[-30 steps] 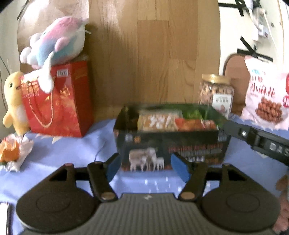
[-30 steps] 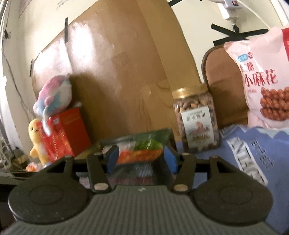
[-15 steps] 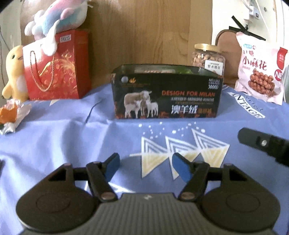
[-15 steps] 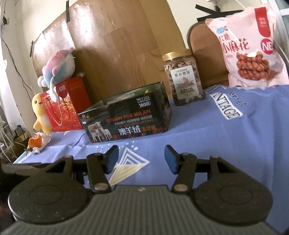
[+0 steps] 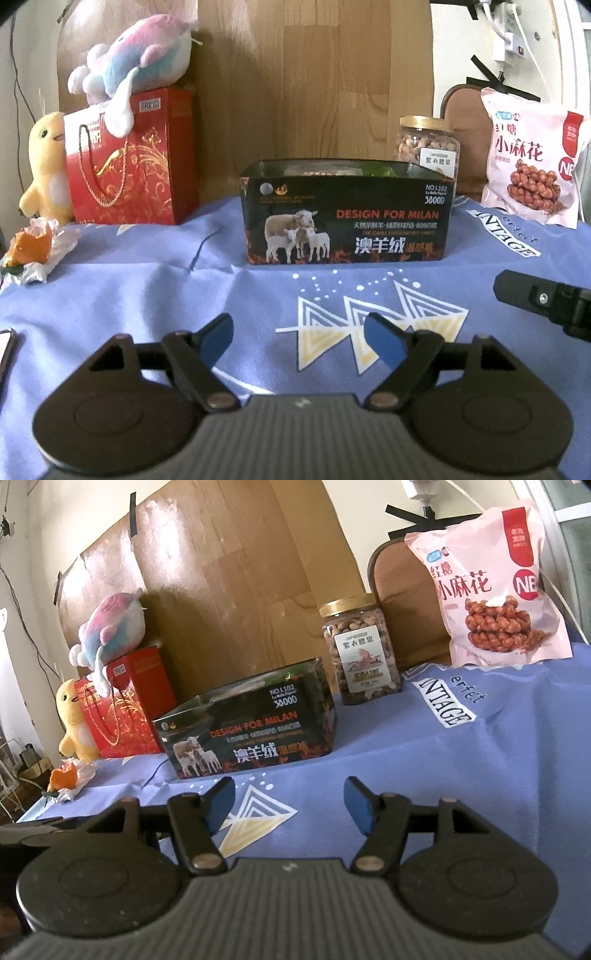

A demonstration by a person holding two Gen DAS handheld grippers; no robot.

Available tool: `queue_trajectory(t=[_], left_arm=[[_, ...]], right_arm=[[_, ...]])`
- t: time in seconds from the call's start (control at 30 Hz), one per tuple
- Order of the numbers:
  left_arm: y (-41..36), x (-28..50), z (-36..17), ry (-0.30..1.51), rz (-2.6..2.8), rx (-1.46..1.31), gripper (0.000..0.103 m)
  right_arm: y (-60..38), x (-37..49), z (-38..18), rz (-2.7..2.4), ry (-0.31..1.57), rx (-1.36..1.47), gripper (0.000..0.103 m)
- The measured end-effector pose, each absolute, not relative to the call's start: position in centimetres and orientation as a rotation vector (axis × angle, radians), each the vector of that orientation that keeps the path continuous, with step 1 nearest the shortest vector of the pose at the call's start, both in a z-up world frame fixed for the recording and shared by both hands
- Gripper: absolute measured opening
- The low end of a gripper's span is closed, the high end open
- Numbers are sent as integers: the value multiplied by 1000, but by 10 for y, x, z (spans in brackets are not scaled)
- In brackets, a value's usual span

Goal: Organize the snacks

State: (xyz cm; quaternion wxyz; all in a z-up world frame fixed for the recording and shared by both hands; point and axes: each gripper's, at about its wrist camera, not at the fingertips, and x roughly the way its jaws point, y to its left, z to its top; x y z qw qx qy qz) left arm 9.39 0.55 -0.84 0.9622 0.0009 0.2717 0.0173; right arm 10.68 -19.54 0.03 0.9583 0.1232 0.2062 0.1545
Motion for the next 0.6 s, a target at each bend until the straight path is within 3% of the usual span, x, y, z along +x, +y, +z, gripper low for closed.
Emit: queue_trajectory(t=[0.37, 0.47, 0.6], left_arm=[[6, 92, -8, 544, 38, 6, 82], [6, 93, -8, 547, 41, 8, 92], [7, 95, -8, 560, 42, 11, 95]], right_arm=[[-196, 105, 1, 307, 407, 253, 73], [-197, 105, 1, 311, 410, 260, 74], [-197, 105, 1, 320, 417, 270, 75]])
